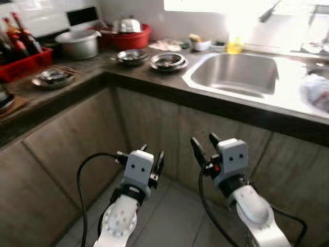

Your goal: Kitchen organization

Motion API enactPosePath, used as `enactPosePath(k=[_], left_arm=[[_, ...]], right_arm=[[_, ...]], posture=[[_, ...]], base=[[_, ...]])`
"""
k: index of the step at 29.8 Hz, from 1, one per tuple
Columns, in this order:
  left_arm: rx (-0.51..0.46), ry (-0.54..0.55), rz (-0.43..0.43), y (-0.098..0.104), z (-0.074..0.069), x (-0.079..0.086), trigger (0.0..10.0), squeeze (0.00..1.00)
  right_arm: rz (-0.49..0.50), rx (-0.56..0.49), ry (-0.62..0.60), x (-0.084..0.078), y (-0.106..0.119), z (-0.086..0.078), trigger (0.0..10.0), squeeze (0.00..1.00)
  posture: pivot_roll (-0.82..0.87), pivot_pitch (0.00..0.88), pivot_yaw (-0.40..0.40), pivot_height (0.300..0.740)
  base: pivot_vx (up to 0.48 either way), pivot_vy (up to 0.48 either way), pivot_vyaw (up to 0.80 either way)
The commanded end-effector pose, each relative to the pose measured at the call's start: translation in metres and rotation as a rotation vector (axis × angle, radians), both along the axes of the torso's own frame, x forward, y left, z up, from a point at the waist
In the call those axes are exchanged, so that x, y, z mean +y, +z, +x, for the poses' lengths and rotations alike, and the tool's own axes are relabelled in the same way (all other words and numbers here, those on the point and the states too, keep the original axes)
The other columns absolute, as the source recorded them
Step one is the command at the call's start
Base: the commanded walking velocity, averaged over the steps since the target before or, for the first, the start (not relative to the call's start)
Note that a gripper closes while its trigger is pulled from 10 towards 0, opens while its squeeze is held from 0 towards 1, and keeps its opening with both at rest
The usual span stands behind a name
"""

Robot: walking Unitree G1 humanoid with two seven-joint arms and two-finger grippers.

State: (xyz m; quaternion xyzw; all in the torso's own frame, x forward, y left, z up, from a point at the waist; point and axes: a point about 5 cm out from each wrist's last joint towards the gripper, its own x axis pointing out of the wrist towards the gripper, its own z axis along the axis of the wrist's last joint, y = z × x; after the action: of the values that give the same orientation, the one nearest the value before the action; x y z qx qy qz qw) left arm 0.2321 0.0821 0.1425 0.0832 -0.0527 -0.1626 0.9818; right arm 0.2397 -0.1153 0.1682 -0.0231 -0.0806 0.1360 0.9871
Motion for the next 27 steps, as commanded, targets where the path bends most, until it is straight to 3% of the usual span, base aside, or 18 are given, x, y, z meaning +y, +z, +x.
enactPosePath(k=[1,7,9,27], left_arm=[[0.002,0.016,0.015,-0.0011,0.0007,0.0048,10.0,0.00],[0.001,0.011,0.010,-0.0010,0.0011,0.0038,10.0,0.00],[0.020,0.024,-0.026,-0.0010,0.0024,0.0041,10.0,0.00],[0.016,0.011,-0.012,-0.0018,0.0022,0.0030,10.0,0.00]], right_arm=[[0.006,-0.003,0.022,0.0058,0.0009,0.0003,10.0,0.00],[0.011,-0.004,0.022,0.0059,0.0014,0.0009,10.0,0.00],[0.016,-0.001,0.024,0.0062,0.0010,0.0012,10.0,0.00],[0.009,-0.005,0.032,0.0065,0.0013,0.0021,10.0,0.00]], posture=[[0.02,0.012,0.019,0.740],[0.02,0.012,0.018,0.740],[0.02,0.012,0.016,0.740],[0.02,0.004,0.016,0.740]], base=[[0.274,0.000,0.80],[0.291,0.000,0.80],[0.294,0.000,0.80],[0.304,0.000,0.80]])
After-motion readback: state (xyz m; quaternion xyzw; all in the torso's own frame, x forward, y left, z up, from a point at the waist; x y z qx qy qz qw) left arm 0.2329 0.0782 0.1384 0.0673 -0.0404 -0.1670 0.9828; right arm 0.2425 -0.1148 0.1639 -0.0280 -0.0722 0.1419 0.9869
